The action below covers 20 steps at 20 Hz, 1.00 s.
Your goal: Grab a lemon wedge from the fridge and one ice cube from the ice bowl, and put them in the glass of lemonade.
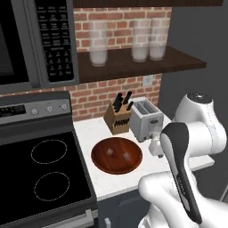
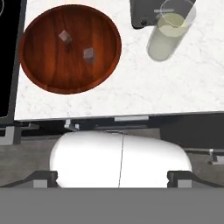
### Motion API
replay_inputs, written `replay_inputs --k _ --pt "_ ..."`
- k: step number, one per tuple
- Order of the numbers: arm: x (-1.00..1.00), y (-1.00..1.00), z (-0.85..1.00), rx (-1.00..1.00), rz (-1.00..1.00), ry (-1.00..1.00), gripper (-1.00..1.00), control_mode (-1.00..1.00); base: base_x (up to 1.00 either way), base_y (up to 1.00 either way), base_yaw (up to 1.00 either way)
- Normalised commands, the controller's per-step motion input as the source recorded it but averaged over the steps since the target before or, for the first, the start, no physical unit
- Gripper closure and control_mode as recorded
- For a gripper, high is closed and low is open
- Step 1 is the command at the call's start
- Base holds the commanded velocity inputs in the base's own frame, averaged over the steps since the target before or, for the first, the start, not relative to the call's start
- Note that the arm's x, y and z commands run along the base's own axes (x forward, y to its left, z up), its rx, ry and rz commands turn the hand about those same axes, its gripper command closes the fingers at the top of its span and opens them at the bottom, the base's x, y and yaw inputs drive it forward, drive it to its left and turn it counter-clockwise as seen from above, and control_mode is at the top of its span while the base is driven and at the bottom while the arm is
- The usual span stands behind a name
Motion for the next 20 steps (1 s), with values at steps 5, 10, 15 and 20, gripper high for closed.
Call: replay_inputs --k 5,10,15,20 --pt "0.86 0.96 -0.24 -0.08 -0.12 -0.06 -1.0 -1.0 0.0 0.0 0.0" --pt "0.66 0.65 -0.12 -0.03 -0.11 -0.04 -1.0 -1.0 0.0 0.0 0.0" --pt "0.63 0.22 -0.17 -0.01 0.0 -0.02 -1.0 -1.0 0.0 0.0 0.0" --pt "0.72 -0.05 -0.24 0.0 0.0 -0.01 -1.0 -1.0 0.0 0.0 0.0"
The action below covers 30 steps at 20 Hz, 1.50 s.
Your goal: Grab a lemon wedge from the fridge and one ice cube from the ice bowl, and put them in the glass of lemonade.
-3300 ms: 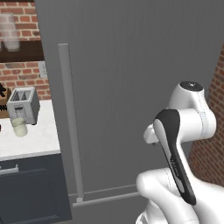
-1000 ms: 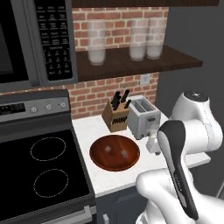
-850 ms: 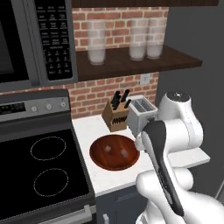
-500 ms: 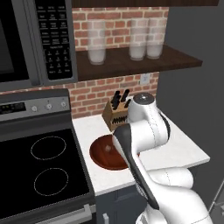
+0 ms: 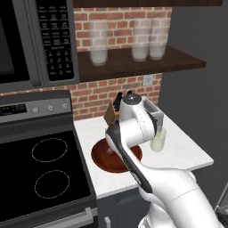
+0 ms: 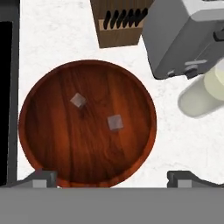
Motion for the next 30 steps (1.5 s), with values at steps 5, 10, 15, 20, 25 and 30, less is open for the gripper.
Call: replay_inputs --k 5,10,15,20,25,30 --pt "0.08 -0.1 -0.57 0.0 0.13 0.0 -1.0 -1.0 0.0 0.0 0.0" --pt "0.0 0.0 -0.7 -0.03 0.16 0.04 -1.0 -1.0 0.0 0.0 0.0" --pt "0.0 0.0 -0.44 -0.08 0.04 0.03 -1.0 -1.0 0.0 0.0 0.0" --pt "0.0 -0.08 -0.12 -0.13 0.0 0.02 -1.0 -1.0 0.0 0.0 0.0" --pt "0.07 -0.01 0.0 -0.02 0.0 0.04 -1.0 -1.0 0.0 0.0 0.0" --pt "0.25 0.0 -0.01 0.0 0.0 0.04 -1.0 -1.0 0.0 0.0 0.0"
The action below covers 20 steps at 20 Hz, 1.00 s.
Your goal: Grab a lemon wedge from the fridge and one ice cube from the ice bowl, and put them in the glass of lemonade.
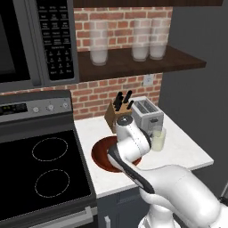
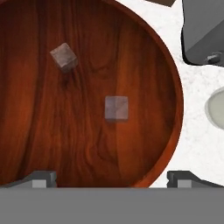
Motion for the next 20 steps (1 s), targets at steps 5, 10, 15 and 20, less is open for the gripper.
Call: replay_inputs --k 5,10,15,20 --pt "0.28 0.0 -0.14 -0.01 0.0 0.05 -1.0 -1.0 0.0 0.0 0.0" --pt "0.26 0.0 -0.2 -0.03 0.0 0.05 -1.0 -1.0 0.0 0.0 0.0" --pt "0.28 0.0 -0.21 -0.03 0.0 0.07 -1.0 -1.0 0.0 0.0 0.0" --pt "0.24 0.0 -0.2 -0.03 0.0 0.07 -1.0 -1.0 0.0 0.0 0.0"
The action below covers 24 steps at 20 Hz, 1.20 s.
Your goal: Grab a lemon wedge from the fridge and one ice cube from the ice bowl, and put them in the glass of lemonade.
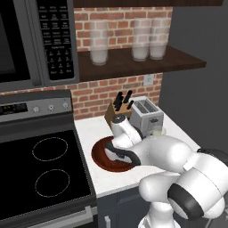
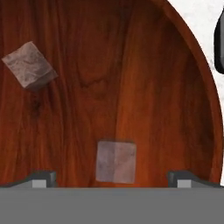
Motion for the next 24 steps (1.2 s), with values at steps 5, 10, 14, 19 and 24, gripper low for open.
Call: replay_inputs --k 5,10,14,19,24 --pt "0.13 0.0 -0.19 -0.03 -0.01 0.08 -1.0 -1.0 0.0 0.0 0.0" --pt "0.0 0.0 -0.23 -0.02 -0.04 0.11 1.0 -1.0 0.0 0.0 0.0" --pt "0.0 0.0 -0.18 -0.02 -0.05 0.09 1.0 -1.0 0.0 0.0 0.0" --pt "0.0 0.0 -0.14 -0.01 -0.04 0.08 1.0 -1.0 0.0 0.0 0.0" --pt "-0.12 0.0 0.05 0.0 -0.06 0.01 1.0 -1.0 0.0 0.0 0.0"
